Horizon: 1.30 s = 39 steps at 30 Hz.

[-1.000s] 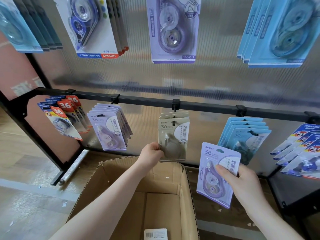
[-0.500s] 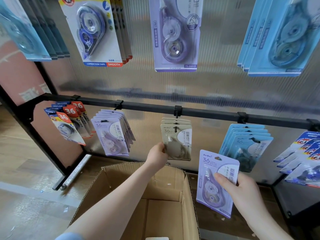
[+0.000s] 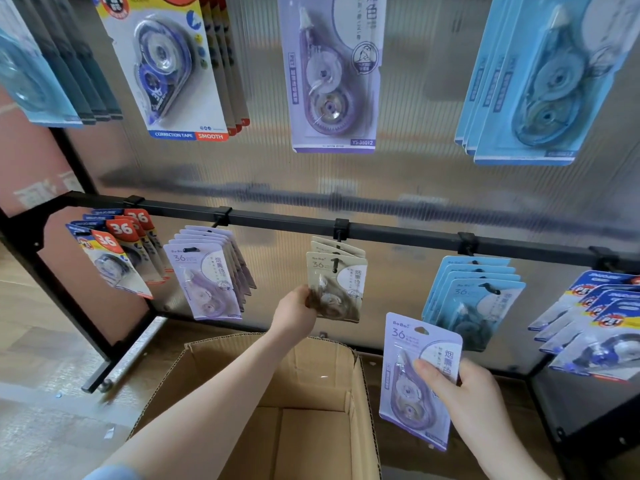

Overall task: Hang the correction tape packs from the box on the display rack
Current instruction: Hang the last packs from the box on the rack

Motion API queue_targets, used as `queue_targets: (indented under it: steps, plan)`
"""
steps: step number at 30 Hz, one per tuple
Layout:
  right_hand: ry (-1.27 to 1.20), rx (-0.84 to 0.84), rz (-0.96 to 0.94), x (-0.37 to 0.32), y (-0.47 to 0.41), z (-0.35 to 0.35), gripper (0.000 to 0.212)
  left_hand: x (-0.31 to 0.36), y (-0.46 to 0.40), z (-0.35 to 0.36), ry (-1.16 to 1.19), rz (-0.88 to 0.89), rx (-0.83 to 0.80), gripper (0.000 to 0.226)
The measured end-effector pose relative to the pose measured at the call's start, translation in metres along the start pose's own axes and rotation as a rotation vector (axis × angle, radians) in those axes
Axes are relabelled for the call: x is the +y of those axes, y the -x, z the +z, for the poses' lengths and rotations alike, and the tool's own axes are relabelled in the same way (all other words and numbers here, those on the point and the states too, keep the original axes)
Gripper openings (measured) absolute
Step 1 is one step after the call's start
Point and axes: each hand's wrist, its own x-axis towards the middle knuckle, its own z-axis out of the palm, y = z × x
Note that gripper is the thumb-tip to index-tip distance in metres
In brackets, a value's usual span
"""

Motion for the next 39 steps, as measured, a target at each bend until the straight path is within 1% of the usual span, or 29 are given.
queue_targets:
  steps: [3, 6, 9, 13, 17, 19, 21, 24, 29, 33, 37, 39]
  plan:
    - [-0.04, -0.012, 0.003, -0.001, 0.001, 0.001, 0.009, -0.004, 0.003, -0.005, -0.041, 0.013, 0.044, 0.022]
    - [-0.069, -0.017, -0.012, -0.005, 0.004, 0.003, 0.01, -0.006, 0.012, -0.014, -0.1, 0.028, 0.082, 0.028]
    - [-0.057, -0.021, -0.034, -0.006, 0.004, 0.006, 0.009, -0.012, 0.029, -0.027, -0.259, 0.109, 0.118, 0.033]
    - [-0.019, -0.041, -0.089, -0.009, 0.003, 0.014, 0.01, -0.021, 0.059, -0.052, -0.46, 0.253, 0.197, 0.033]
    - [-0.045, -0.063, -0.136, -0.018, 0.003, 0.031, 0.016, -0.039, 0.091, -0.08, -0.567, 0.278, 0.234, 0.026]
    - [-0.06, -0.074, -0.154, -0.021, 0.002, 0.042, 0.021, -0.053, 0.106, -0.094, -0.591, 0.252, 0.242, 0.023]
    - [-0.064, -0.09, -0.169, -0.027, 0.001, 0.054, 0.031, -0.068, 0.118, -0.105, -0.609, 0.2, 0.282, 0.026]
    - [-0.062, -0.136, -0.189, -0.037, 0.001, 0.075, 0.041, -0.08, 0.135, -0.119, -0.571, 0.104, 0.328, 0.027]
    - [-0.05, -0.194, -0.276, -0.059, 0.001, 0.11, 0.032, -0.102, 0.15, -0.126, -0.474, -0.026, 0.384, 0.031]
    - [-0.024, -0.207, -0.308, -0.068, 0.0, 0.133, 0.024, -0.113, 0.152, -0.135, -0.419, -0.12, 0.359, 0.033]
    - [0.005, -0.188, -0.317, -0.07, -0.001, 0.153, 0.026, -0.117, 0.145, -0.139, -0.4, -0.153, 0.323, 0.033]
    - [0.001, -0.195, -0.325, -0.073, -0.001, 0.162, 0.022, -0.121, 0.142, -0.139, -0.402, -0.169, 0.311, 0.033]
